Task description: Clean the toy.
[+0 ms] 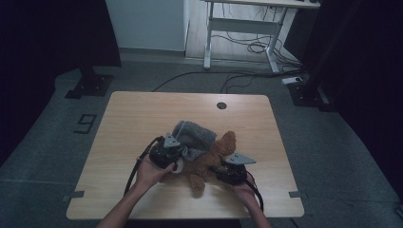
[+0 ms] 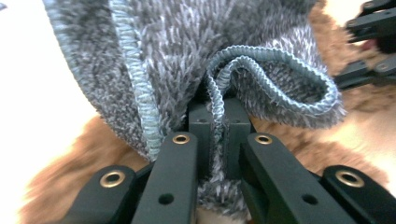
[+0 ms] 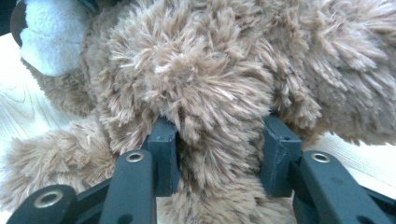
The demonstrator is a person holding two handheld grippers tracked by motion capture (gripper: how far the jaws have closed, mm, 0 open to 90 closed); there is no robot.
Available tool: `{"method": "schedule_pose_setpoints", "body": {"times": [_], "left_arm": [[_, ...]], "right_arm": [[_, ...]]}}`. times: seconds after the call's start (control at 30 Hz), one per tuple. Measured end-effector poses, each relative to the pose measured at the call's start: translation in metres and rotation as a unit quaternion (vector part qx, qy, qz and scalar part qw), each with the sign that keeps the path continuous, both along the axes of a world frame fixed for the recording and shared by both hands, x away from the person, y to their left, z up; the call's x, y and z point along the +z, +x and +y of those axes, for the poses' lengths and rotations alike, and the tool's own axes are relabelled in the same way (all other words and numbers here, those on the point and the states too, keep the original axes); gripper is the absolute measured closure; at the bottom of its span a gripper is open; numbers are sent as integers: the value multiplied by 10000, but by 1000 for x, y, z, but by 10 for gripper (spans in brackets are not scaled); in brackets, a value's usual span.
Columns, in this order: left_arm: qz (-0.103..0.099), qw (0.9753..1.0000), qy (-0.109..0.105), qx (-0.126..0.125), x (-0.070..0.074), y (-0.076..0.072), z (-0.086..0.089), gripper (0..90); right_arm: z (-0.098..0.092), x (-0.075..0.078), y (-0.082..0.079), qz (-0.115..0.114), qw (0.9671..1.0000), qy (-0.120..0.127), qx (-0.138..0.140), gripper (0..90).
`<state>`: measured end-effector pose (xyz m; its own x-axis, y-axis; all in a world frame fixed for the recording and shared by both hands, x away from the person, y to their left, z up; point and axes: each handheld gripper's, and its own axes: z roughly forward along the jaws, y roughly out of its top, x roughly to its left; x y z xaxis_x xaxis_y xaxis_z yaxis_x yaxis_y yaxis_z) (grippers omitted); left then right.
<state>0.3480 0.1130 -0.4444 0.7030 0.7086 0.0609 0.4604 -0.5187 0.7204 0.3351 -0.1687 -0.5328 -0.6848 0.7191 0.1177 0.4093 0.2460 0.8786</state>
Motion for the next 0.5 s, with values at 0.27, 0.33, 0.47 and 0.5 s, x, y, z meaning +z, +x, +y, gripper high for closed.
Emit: {"method": "schedule_pose_setpoints", "body": {"times": [0.27, 0.33, 0.47, 0.5], "left_arm": [[78, 9979, -64, 638, -7, -3, 56, 850], [177, 9972, -52, 721, -14, -4, 66, 850], [320, 9959, 70, 848, -30, -12, 78, 848], [342, 9959, 82, 832, -33, -13, 78, 847]], "right_arm": [[1, 0, 0, -4, 10000, -27, -44, 594], [1, 0, 0, -8, 10000, -62, -62, 611], [3, 0, 0, -26, 9998, -124, -143, 653], [4, 1, 1, -36, 9997, -137, -184, 661]]}}
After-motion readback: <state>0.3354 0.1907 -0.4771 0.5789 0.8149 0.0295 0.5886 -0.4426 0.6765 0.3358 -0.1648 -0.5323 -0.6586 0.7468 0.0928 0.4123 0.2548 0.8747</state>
